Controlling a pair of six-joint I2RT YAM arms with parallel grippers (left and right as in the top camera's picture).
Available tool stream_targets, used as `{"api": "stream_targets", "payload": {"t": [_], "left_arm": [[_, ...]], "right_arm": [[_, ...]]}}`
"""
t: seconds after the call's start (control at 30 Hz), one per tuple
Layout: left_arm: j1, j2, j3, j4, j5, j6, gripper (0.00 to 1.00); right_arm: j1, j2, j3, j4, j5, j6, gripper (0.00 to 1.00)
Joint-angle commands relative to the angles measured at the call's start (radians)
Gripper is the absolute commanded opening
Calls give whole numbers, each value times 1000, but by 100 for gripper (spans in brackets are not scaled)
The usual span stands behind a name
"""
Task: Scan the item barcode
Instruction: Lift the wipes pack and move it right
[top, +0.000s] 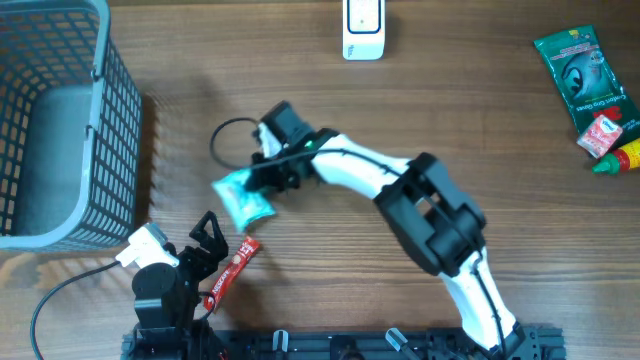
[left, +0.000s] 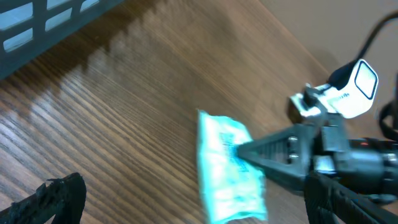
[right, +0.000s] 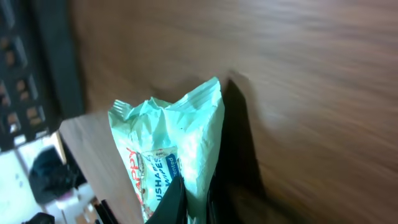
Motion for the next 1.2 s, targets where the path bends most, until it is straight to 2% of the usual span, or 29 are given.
{"api": "stream_targets", "payload": {"t": [0.0,0.1,0.17,0.3,0.53,0.6,0.73,0.83,1.03,1.17], "left_arm": [[-6,-1,-10,-1,-10,-6,100],[-6,-1,-10,-1,-10,-6,100],[-6,-1,-10,-1,-11,-6,100],[-6,-1,-10,-1,-11,-6,100],[-6,-1,-10,-1,-10,-6,100],[-6,-1,-10,-1,-11,-6,100],[-6,-1,-10,-1,-10,-6,100],[-6,-1,-10,-1,-10,-6,100],[-6,-1,-10,-1,-10,-6,100],[-6,-1,-10,-1,-10,-6,100]], "right_arm": [[-123,-72,-24,-123,238,71,4],[-190,-161,-24,-311,254,333,4],[-222,-200,-24,-410,184,407,4],[-262,-235,-24,-603,27,442,4],[-309,-235,-24,-1005,-245,436,4],[-315,-235,-24,-1069,-306,414,4],[-318,-235,-24,-1111,-461,385,4],[-320,-235,-24,-1111,-466,396,4],[-330,-234,-24,-1121,-470,640,4],[-330,-234,-24,-1122,-469,703,4]]}}
